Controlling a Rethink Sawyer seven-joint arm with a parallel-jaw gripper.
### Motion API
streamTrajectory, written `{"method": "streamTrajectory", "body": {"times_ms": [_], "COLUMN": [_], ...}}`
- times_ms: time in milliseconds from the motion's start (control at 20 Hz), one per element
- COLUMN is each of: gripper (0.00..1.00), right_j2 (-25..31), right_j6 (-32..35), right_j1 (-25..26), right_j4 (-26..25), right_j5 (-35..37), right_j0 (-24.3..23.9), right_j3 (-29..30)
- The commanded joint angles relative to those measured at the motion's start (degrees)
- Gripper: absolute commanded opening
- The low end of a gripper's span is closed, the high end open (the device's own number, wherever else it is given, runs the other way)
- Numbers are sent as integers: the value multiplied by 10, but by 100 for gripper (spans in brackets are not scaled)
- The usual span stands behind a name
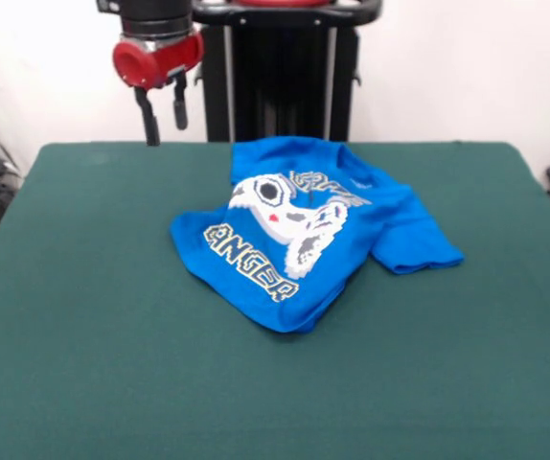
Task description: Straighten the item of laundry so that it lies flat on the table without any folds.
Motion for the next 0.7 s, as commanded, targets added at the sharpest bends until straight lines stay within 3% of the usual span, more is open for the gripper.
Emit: {"method": "streamTrajectory", "body": {"times_ms": [50,700], "gripper": [100,100], "right_j2": [52,63], "right_j6": [69,86], "right_j1": [14,50], "right_j4": [14,30], "right_j5": [9,20], "right_j0": [-4,-22], "right_j3": [-82,-130]}}
